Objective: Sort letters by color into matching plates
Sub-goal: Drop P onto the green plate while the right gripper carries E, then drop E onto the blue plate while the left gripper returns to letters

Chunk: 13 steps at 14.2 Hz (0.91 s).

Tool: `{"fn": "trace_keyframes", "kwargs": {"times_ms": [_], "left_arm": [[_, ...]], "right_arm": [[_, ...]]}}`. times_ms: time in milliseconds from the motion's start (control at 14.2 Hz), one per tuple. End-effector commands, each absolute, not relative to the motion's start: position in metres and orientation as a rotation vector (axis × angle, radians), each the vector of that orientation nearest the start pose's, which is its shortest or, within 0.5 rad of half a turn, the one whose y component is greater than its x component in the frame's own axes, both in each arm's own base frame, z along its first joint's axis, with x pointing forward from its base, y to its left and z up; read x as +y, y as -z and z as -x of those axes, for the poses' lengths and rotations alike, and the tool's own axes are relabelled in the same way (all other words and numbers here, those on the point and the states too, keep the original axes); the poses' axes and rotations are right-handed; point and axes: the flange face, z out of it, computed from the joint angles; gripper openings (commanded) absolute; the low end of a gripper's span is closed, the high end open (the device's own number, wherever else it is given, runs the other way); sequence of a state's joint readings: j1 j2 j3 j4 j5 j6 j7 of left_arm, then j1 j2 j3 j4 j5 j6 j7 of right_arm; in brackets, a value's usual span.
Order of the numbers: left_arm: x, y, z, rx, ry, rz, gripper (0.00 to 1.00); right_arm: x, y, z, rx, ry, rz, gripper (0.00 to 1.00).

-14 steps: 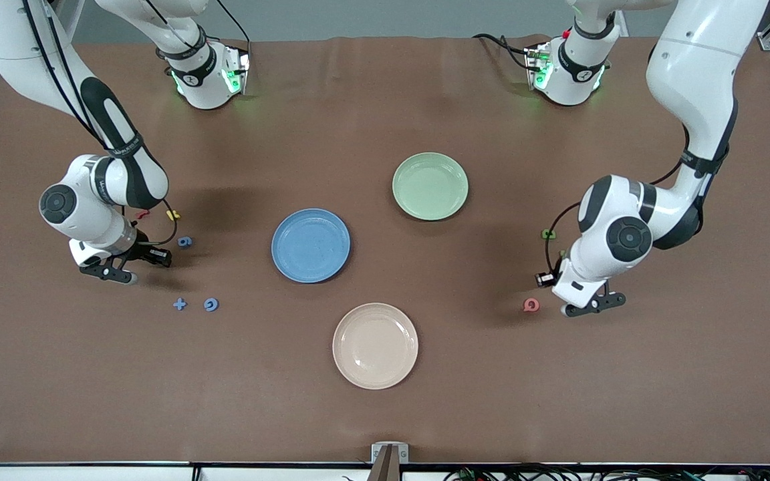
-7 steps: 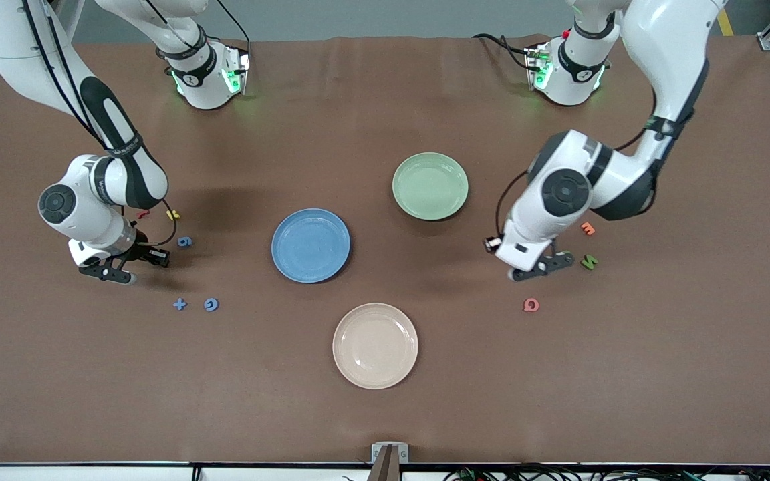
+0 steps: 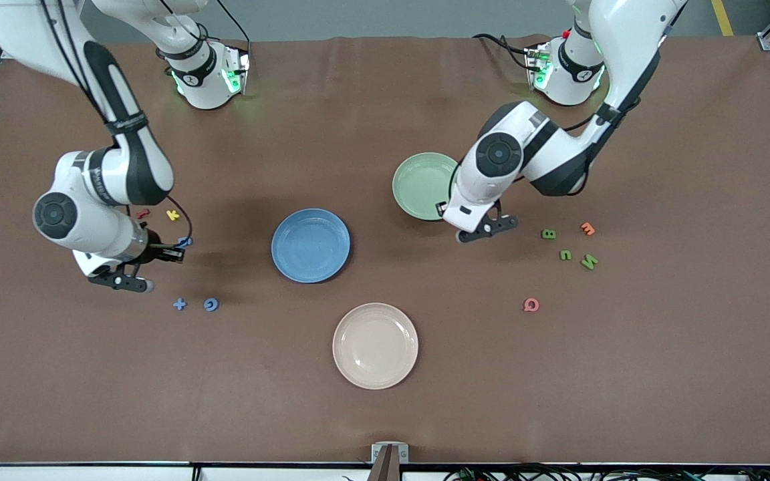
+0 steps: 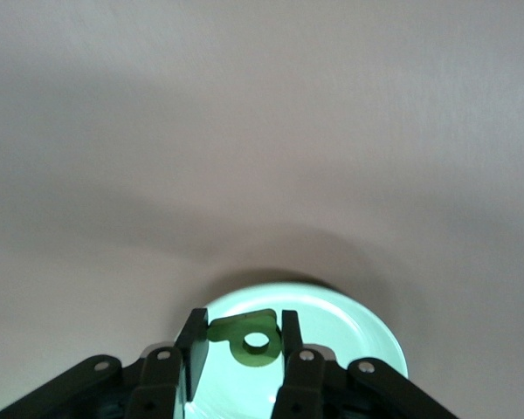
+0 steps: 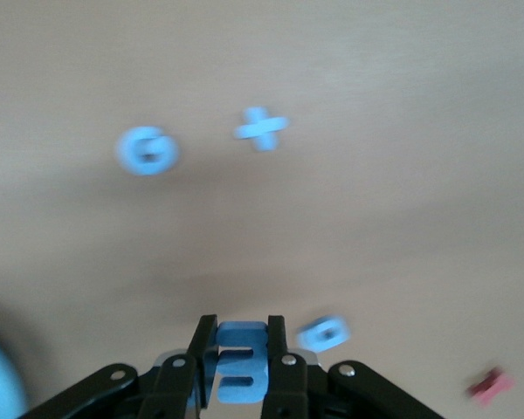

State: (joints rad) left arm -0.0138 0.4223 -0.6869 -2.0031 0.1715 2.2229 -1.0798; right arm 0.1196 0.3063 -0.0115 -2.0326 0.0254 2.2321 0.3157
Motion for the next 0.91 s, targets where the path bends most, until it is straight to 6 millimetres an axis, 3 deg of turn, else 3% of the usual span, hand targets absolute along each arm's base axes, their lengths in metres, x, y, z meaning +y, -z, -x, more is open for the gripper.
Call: {"fn": "trace_keyframes", "kwargs": {"times_ms": [0, 281, 491, 842], "left_arm": [[-0.377, -0.262, -0.425, -0.494, -0.231, 3.122, 0.24], [-0.386, -0.242, -0.387, -0.484, -0.24, 3.126, 0.24], [-0.395, -0.231, -0.364, -0.457, -0.241, 3.104, 0.24], [-0.394, -0.223, -0.358, -0.455, -0.199, 3.101, 0.24]], "right_arm": [[0.139, -0.297, -0.573, 0.472, -0.142, 3.126, 0.0], [0.231, -0.299, -0.554, 0.641, -0.054, 3.077, 0.0], [0.27, -0.288, -0.542, 0.72, -0.012, 3.041, 0.0], [0.302, -0.243, -0.526, 0.789, -0.015, 3.03, 0.0]]}}
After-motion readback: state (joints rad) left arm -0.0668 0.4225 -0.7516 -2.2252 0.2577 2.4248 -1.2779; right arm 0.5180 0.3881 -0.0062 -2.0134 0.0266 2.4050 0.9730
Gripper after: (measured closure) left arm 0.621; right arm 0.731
